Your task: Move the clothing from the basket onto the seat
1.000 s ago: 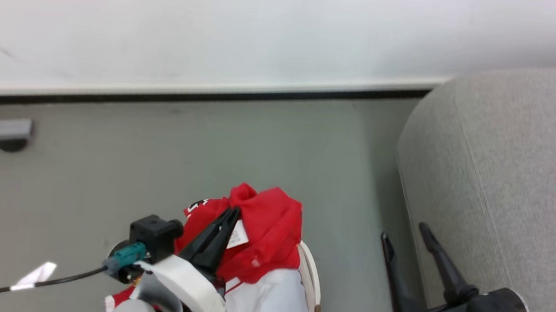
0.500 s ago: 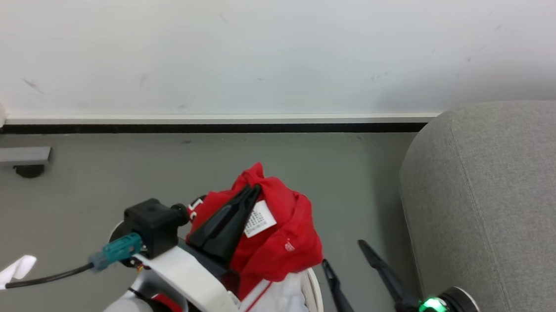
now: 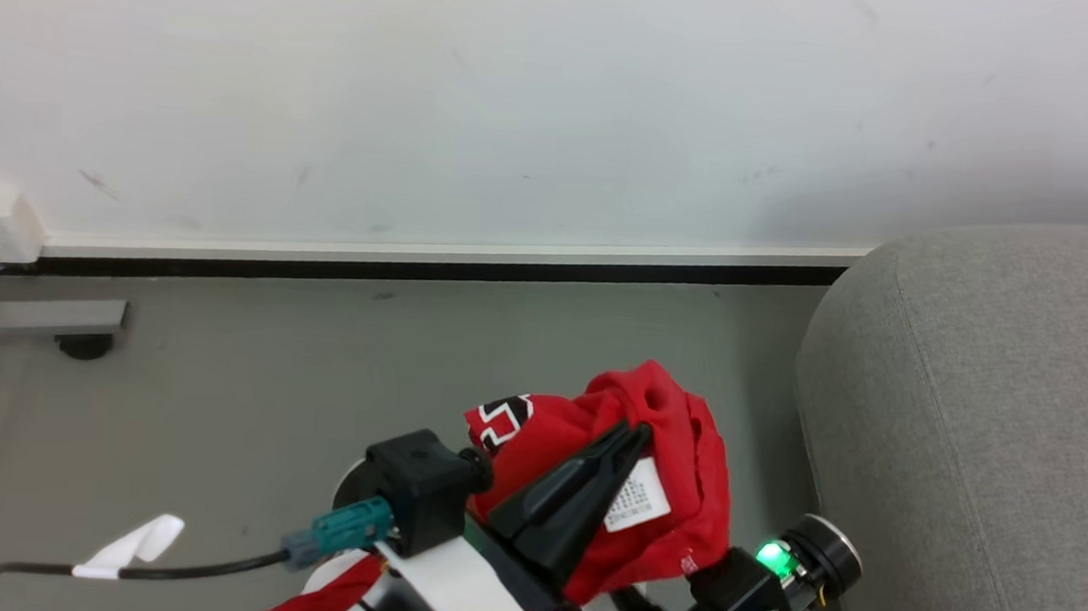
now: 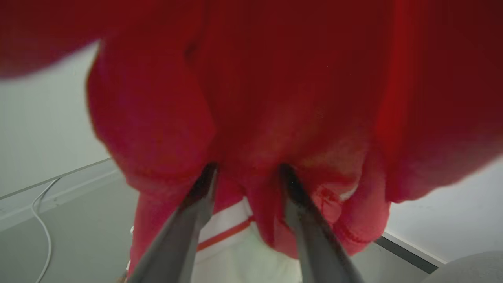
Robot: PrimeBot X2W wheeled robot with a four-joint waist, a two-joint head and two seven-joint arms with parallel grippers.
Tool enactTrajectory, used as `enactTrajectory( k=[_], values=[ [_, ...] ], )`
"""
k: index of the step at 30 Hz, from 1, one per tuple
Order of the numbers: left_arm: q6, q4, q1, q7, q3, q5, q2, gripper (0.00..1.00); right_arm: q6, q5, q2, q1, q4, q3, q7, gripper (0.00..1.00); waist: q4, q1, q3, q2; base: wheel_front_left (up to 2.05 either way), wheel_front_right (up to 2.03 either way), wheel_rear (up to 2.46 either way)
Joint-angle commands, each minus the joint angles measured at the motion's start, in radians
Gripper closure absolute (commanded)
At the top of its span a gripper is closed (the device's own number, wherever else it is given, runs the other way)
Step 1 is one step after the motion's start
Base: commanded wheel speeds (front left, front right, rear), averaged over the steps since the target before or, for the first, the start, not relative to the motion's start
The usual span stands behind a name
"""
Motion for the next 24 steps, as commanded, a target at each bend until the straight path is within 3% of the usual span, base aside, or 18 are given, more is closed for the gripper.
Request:
enactTrajectory(
  k=[1,9,10,11,13,14,24],
  values=[
    [-0.002,-0.002,0.004,0.001,0.003,-0.004,0.000,1.00,-0.002,0.005,0.001,-0.018,0.005,-0.001,-0.001,1.00,0.006,0.0001,-0.005,-0.0001,0.00,0.00,0.00],
    [0.031,0.020,0.017,-0.019,0.026,0.001,0.003,1.00,-0.002,0.055,0.007,-0.017,-0.003,-0.007,-0.001,1.00,0.021,0.0001,-0.016,-0.0001,0.00,0.00,0.00],
    [0.034,0.023,0.019,-0.022,0.032,0.002,0.007,0.95,-0.002,0.060,0.007,-0.011,-0.007,-0.012,-0.001,1.00,0.021,0.0001,-0.017,-0.0001,0.00,0.00,0.00],
    [0.040,0.025,0.023,-0.028,0.039,0.004,0.011,0.83,-0.002,0.064,0.007,-0.005,-0.015,-0.018,-0.001,1.00,0.021,0.0001,-0.017,-0.0001,0.00,0.00,0.00],
    [0.047,0.028,0.030,-0.041,0.053,0.006,0.020,0.44,-0.002,0.071,0.007,0.004,-0.031,-0.031,-0.001,1.00,0.021,0.0001,-0.016,-0.0001,0.00,0.00,0.00],
    [0.051,0.031,0.035,-0.049,0.060,0.010,0.026,0.00,-0.002,0.073,0.007,0.007,-0.037,-0.038,-0.002,1.00,0.020,0.0001,-0.016,-0.0001,0.00,0.00,0.00],
    [0.072,0.075,0.115,-0.191,0.091,0.066,0.070,0.00,-0.002,0.060,-0.030,0.034,-0.112,-0.108,-0.002,1.00,-0.015,0.0001,0.004,-0.0001,0.00,0.00,0.00]
  ],
)
